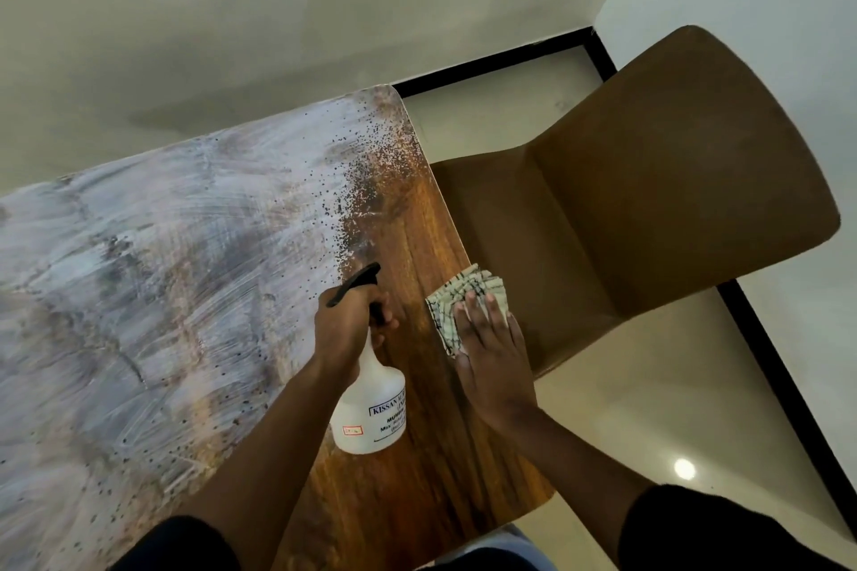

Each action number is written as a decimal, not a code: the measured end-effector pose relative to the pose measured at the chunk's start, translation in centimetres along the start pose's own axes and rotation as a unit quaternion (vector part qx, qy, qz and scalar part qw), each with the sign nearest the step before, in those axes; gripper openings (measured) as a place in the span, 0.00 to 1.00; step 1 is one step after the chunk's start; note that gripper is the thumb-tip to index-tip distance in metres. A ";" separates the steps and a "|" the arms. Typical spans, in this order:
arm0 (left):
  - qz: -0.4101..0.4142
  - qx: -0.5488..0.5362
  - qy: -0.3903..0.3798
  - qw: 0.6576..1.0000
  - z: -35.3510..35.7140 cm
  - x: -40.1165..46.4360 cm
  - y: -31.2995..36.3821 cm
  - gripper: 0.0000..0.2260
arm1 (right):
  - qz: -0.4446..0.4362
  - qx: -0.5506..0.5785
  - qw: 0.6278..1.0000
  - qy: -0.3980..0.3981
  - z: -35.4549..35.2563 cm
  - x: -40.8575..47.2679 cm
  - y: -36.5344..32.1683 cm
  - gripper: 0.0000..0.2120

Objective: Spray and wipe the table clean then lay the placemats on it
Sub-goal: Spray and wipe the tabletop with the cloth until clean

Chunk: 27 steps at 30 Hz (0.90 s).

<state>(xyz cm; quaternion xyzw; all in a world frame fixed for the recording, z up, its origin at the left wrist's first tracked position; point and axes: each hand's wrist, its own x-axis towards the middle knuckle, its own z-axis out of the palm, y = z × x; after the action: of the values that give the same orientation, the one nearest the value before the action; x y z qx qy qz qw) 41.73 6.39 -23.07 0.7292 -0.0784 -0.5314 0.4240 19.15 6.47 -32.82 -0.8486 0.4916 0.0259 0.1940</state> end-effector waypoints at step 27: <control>0.051 -0.073 0.073 0.993 -1.5 9.8 9.5 0.20 | -0.039 0.020 0.998 0.037 -1.7 15.3 -3.2 0.30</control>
<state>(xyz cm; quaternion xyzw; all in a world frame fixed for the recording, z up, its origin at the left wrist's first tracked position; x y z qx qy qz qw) 50.28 -4.29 -23.22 0.7282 -0.0450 -0.4588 0.5071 29.50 -5.30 -33.82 -0.8633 0.4657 -0.0228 0.1933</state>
